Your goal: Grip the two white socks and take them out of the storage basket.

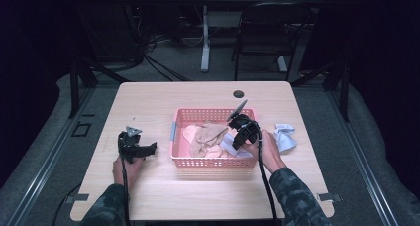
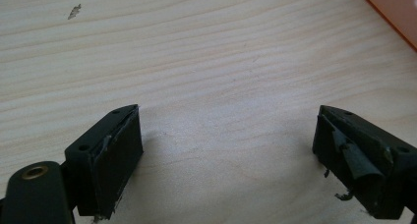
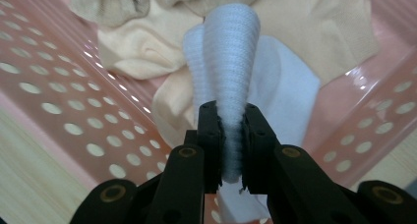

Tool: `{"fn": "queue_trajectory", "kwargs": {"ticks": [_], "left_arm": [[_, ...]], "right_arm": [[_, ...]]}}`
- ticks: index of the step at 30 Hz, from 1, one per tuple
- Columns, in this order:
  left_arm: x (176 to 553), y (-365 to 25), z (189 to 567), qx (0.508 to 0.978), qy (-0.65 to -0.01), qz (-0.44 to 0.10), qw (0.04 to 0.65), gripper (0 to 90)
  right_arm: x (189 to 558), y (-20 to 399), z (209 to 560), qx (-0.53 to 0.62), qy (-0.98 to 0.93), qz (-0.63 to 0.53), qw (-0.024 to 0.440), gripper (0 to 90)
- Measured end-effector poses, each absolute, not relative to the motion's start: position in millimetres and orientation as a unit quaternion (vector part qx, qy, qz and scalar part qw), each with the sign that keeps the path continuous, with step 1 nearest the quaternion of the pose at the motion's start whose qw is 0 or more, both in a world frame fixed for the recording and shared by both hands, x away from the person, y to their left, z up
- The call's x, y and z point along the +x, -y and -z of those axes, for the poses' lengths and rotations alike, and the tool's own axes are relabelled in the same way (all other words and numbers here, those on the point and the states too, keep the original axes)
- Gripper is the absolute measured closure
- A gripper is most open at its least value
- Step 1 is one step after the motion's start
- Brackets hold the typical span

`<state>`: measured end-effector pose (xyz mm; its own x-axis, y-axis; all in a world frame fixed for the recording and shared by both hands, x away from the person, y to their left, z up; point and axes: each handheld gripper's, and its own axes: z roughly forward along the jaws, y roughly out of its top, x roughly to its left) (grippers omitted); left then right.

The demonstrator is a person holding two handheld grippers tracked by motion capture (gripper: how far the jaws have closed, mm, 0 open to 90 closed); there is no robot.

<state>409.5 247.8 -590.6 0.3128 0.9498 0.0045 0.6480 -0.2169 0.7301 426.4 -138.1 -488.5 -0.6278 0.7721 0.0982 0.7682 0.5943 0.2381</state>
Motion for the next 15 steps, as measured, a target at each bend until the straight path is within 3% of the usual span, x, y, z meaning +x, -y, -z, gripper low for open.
{"fn": "queue_trajectory", "kwargs": {"ticks": [15], "left_arm": [[409, -248, 591, 0.744, -0.537, -0.235, 0.321, 11.2]], "right_arm": [[422, 139, 428, 0.418, -0.891, -0.17, 0.044, 81.2]]}}
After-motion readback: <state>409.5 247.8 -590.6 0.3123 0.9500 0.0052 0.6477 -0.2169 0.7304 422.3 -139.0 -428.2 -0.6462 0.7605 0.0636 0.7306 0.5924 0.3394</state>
